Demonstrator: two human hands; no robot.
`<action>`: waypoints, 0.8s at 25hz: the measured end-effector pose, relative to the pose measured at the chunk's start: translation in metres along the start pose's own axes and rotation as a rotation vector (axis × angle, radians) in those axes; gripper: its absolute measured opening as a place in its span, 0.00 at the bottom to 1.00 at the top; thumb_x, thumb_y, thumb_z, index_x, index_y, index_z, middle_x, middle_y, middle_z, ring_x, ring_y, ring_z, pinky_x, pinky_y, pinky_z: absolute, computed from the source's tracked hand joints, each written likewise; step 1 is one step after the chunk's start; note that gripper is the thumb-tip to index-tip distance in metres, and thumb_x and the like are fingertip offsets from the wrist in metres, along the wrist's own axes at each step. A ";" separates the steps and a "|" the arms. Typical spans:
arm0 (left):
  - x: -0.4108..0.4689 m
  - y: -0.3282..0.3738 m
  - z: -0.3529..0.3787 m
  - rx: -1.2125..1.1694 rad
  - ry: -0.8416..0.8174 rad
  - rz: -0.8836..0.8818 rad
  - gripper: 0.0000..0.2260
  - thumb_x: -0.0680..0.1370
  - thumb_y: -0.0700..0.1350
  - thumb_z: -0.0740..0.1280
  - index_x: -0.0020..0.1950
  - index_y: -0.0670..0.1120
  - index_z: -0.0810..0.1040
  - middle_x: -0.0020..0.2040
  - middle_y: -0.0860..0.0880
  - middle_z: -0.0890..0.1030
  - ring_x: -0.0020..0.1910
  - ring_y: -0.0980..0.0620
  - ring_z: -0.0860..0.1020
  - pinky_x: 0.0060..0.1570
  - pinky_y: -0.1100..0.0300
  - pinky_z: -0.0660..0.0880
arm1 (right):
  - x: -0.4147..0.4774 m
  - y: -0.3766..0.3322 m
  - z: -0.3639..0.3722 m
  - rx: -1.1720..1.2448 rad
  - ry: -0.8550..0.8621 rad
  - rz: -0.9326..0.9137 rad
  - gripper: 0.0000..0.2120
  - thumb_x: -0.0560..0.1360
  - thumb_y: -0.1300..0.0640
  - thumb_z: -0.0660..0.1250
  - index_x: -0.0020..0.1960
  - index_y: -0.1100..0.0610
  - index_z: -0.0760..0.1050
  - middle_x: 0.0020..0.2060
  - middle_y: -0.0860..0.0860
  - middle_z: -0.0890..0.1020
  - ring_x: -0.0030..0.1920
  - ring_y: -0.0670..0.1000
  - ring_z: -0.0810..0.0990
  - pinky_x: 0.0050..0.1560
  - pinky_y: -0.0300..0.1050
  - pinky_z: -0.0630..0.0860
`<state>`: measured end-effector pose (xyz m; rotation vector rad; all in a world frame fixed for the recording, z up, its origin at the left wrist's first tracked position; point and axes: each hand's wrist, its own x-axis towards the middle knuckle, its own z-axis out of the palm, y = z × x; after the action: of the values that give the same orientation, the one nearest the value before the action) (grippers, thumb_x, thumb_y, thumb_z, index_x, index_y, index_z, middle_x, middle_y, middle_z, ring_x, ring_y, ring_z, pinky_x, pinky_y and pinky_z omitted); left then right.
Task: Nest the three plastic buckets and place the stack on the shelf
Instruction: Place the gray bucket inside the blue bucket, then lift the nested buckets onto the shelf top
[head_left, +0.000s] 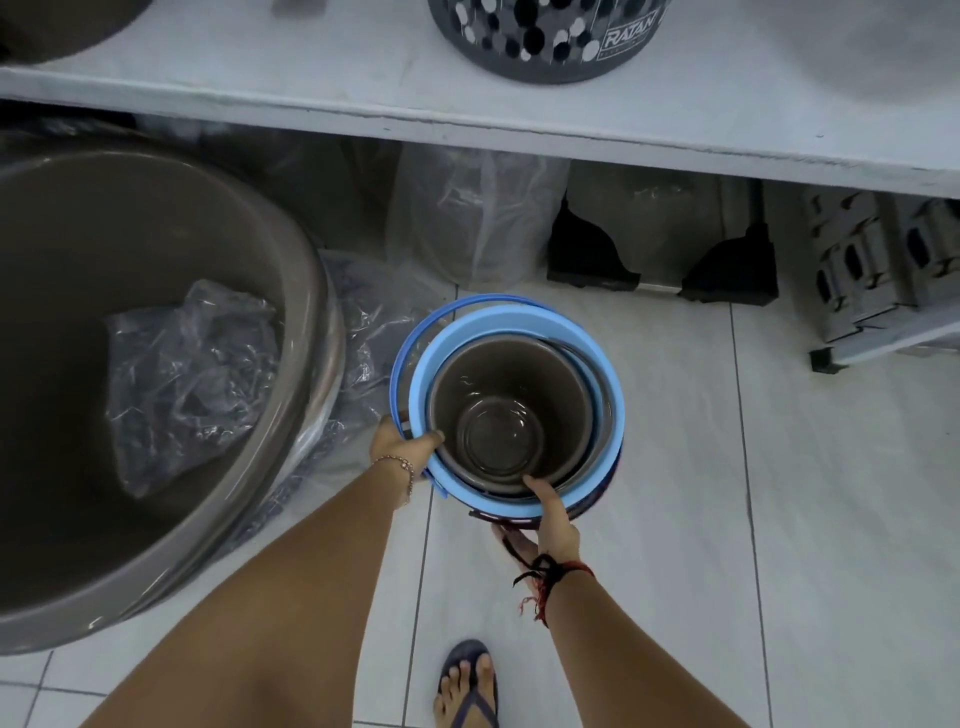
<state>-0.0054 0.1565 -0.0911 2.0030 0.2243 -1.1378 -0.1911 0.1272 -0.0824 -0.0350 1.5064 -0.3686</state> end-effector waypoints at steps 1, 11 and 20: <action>-0.010 -0.003 0.001 -0.023 0.019 -0.002 0.20 0.72 0.37 0.74 0.61 0.43 0.73 0.55 0.40 0.81 0.50 0.38 0.82 0.46 0.46 0.82 | -0.008 -0.001 -0.002 -0.002 0.052 -0.044 0.27 0.67 0.58 0.79 0.62 0.65 0.76 0.49 0.61 0.82 0.45 0.62 0.84 0.43 0.54 0.84; -0.166 -0.009 -0.006 -0.171 0.112 0.096 0.17 0.71 0.42 0.75 0.57 0.42 0.75 0.53 0.38 0.82 0.49 0.39 0.83 0.47 0.45 0.82 | -0.144 -0.028 -0.066 -0.113 0.122 -0.419 0.26 0.71 0.59 0.77 0.64 0.64 0.71 0.59 0.63 0.79 0.58 0.62 0.81 0.55 0.62 0.82; -0.412 0.037 -0.067 -0.194 0.294 0.499 0.21 0.68 0.64 0.72 0.45 0.46 0.78 0.36 0.52 0.81 0.35 0.54 0.80 0.38 0.59 0.77 | -0.369 -0.072 -0.131 -0.195 -0.030 -0.706 0.19 0.72 0.62 0.76 0.60 0.65 0.76 0.52 0.64 0.84 0.51 0.62 0.85 0.45 0.58 0.85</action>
<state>-0.1825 0.2714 0.2714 1.8987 -0.0215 -0.4899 -0.3422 0.1815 0.2818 -0.7368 1.4610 -0.7747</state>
